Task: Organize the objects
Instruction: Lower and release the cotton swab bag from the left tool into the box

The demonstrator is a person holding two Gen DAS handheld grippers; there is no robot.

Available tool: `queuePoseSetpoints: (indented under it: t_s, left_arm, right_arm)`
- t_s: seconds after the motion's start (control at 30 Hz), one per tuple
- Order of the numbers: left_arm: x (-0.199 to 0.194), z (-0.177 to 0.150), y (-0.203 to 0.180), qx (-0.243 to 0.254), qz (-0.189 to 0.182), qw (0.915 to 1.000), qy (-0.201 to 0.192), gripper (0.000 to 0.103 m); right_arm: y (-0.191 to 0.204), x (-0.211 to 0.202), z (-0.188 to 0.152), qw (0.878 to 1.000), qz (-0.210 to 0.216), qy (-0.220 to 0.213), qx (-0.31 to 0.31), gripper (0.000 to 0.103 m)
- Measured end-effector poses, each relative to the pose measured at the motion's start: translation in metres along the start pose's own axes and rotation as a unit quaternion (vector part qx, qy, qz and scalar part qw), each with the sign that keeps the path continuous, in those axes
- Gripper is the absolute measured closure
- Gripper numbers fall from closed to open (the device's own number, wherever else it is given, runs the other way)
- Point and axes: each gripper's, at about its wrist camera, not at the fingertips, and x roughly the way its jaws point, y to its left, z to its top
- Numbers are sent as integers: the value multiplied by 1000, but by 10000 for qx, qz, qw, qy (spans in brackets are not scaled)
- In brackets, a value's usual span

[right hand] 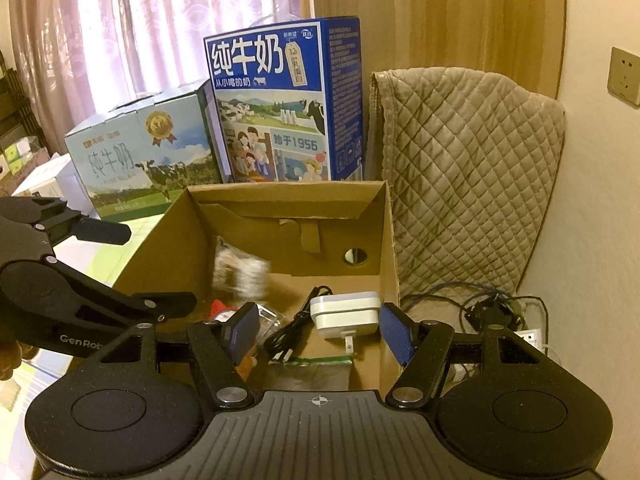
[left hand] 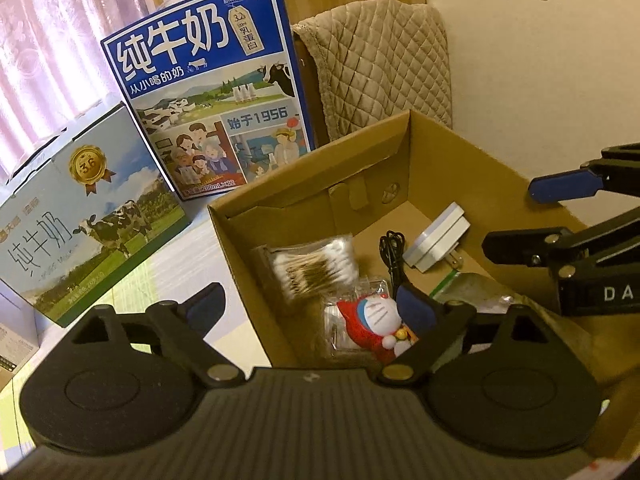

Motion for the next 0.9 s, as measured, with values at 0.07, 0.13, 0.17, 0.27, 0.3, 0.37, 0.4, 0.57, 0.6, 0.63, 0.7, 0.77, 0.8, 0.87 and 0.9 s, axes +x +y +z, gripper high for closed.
queuePoseSetpoints:
  t_s: [0.07,0.13,0.17,0.27,0.3,0.37,0.4,0.57,0.6,0.63,0.7,0.77,0.8,0.87,0.9]
  left_arm:
    - [-6,-2,1,-50,-37,10000,-12,12]
    - [-12,-4,1,-101,-54,9999,-23,12]
    - [-15,-4,2,-126,-59,9999,-30,12]
    - [-25,-7,4,-271,-52,9996,-44,11]
    - [-29,-8,6,-354,-29,9994,-49,11]
    - [-37,-9,10,-515,-13,9986,-64,11]
    - [-40,-10,12,-591,-10,9982,-66,11]
    - [-59,-18,15,-822,20,9966,-56,11]
    - [-63,-20,15,-849,16,9964,-58,11]
    - [-68,-22,14,-884,11,9961,-59,11]
    - [-75,-26,14,-932,-12,9956,-51,9]
    - [-83,-31,14,-990,14,9951,-19,9]
    - [-86,-35,14,-1015,39,9948,-12,9]
    - [-93,-42,15,-1078,56,9942,17,9]
    - [-96,-46,15,-1113,61,9938,44,9]
  right_arm:
    - [0,-4,-1,10000,13,-15,35,39]
    - [1,-9,-3,10000,34,-29,87,39]
    - [1,-12,-4,9999,42,-37,110,39]
    - [2,-19,-6,9998,66,-64,178,39]
    - [2,-23,-7,9997,71,-75,204,39]
    - [3,-28,-9,9996,79,-81,243,39]
    - [4,-30,-10,9996,82,-85,263,39]
    - [7,-43,-15,9992,94,-106,366,39]
    - [8,-45,-16,9992,103,-115,379,39]
    - [9,-48,-17,9991,114,-124,391,38]
    - [12,-53,-19,9989,139,-141,418,38]
    - [16,-59,-23,9987,176,-151,453,38]
    - [18,-61,-24,9986,192,-147,472,38]
    - [23,-66,-29,9983,243,-125,507,38]
    - [25,-68,-32,9982,272,-104,522,38]
